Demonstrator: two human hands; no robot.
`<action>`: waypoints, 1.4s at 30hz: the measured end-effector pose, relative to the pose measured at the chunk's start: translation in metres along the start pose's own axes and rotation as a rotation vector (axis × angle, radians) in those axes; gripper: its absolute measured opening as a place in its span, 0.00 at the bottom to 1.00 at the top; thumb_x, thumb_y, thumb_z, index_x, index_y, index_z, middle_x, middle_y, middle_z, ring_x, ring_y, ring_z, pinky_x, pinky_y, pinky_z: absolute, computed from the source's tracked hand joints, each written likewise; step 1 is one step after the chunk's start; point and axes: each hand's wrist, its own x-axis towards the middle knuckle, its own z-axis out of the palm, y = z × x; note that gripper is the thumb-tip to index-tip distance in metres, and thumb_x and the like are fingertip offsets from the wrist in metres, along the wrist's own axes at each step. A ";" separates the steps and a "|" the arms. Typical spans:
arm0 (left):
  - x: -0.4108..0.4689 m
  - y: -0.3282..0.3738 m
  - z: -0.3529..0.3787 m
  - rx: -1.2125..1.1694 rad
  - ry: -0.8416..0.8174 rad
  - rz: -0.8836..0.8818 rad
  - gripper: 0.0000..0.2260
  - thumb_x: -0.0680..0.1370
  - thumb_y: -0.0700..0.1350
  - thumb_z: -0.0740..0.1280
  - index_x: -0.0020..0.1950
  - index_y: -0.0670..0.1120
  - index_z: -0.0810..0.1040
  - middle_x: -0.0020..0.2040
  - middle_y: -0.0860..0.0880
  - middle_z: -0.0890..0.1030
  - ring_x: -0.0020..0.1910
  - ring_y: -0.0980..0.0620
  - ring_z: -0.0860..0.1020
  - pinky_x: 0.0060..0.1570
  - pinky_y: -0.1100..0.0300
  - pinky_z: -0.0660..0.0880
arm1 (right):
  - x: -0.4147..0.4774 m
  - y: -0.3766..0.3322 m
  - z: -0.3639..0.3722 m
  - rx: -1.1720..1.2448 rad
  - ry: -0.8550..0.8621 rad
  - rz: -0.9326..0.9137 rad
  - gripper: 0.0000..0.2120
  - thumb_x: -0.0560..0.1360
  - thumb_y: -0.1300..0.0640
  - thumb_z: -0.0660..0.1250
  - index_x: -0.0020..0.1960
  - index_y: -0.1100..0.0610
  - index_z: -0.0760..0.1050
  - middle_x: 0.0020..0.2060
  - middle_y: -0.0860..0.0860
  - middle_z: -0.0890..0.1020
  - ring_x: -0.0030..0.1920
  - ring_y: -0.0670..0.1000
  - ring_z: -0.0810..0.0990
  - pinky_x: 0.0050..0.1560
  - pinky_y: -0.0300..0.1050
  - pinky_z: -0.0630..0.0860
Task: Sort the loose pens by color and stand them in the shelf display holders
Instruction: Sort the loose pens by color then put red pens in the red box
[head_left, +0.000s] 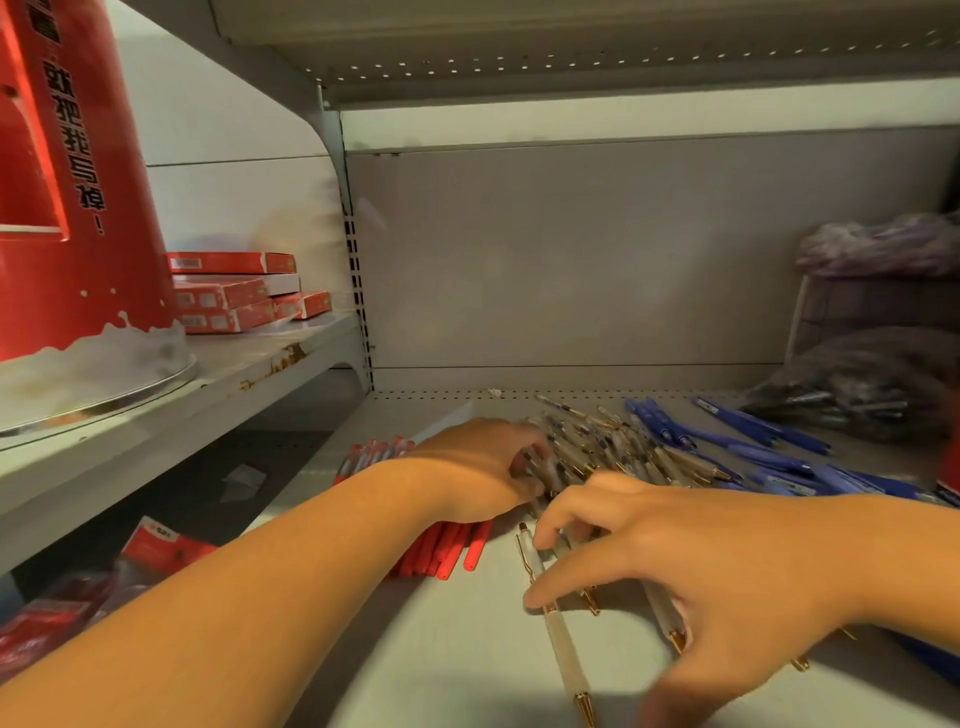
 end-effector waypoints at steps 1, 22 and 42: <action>0.000 0.000 0.000 0.001 -0.011 0.006 0.16 0.80 0.54 0.65 0.67 0.59 0.71 0.57 0.54 0.77 0.52 0.53 0.75 0.50 0.58 0.75 | 0.000 -0.002 0.003 -0.020 0.001 0.011 0.33 0.69 0.31 0.67 0.71 0.31 0.60 0.67 0.35 0.58 0.65 0.38 0.57 0.62 0.46 0.70; 0.004 -0.001 0.002 -0.136 0.018 0.017 0.15 0.76 0.55 0.68 0.63 0.58 0.75 0.53 0.56 0.73 0.52 0.56 0.74 0.48 0.62 0.71 | 0.026 -0.003 0.026 0.072 0.398 0.345 0.20 0.71 0.33 0.66 0.59 0.40 0.73 0.54 0.38 0.71 0.51 0.40 0.74 0.50 0.38 0.77; 0.002 -0.006 -0.001 -0.153 -0.041 -0.022 0.10 0.76 0.53 0.68 0.58 0.58 0.78 0.53 0.59 0.76 0.51 0.61 0.74 0.46 0.66 0.70 | 0.012 0.002 0.019 0.079 0.279 0.343 0.21 0.70 0.36 0.70 0.59 0.37 0.68 0.53 0.36 0.72 0.53 0.38 0.72 0.54 0.38 0.75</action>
